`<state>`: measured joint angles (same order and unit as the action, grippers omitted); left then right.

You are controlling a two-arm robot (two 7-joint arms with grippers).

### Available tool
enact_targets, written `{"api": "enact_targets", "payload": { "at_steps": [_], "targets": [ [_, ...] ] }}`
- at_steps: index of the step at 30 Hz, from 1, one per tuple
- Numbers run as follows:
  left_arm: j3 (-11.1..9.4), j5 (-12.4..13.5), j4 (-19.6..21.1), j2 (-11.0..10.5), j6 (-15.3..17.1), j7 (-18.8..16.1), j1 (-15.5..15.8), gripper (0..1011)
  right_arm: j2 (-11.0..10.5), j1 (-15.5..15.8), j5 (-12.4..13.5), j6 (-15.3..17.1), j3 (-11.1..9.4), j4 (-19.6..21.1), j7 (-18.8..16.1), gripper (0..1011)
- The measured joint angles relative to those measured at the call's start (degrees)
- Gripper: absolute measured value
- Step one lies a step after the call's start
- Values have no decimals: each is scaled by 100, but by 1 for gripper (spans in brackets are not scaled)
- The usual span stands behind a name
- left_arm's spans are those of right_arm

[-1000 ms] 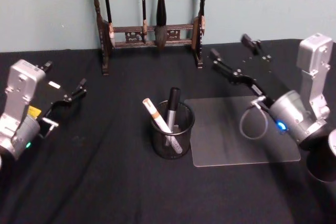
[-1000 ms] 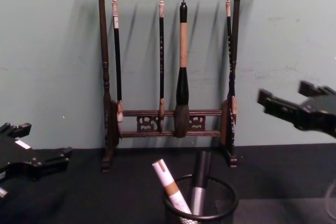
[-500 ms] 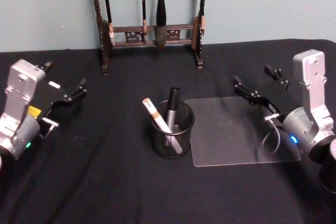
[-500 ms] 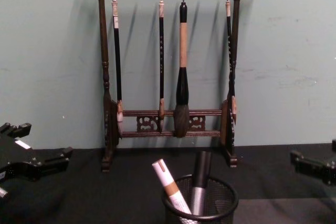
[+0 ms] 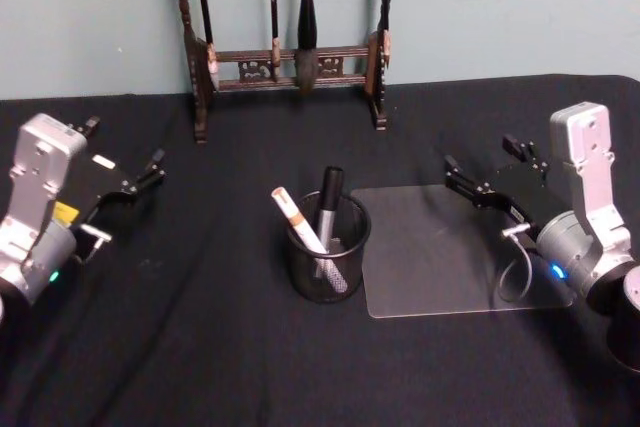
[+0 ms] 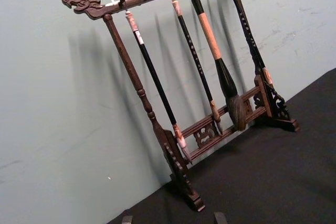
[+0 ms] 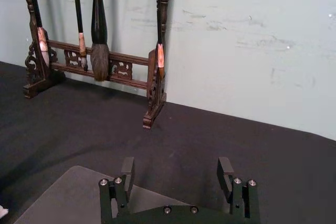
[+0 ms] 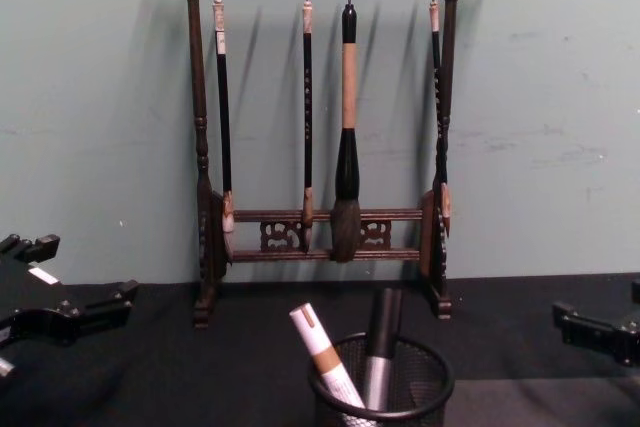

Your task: Pick up the water-based marker from the table and place it into the pen holder.

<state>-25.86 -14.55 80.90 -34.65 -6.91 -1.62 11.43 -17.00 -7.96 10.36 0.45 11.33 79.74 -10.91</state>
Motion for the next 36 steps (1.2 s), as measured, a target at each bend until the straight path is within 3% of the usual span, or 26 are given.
{"api": "enact_targets", "payload": {
  "at_steps": [36],
  "targets": [
    [0, 0, 0, 0, 0, 0, 0, 1001, -10, 0, 29, -32, 0, 22, 4, 1002]
  ]
}}
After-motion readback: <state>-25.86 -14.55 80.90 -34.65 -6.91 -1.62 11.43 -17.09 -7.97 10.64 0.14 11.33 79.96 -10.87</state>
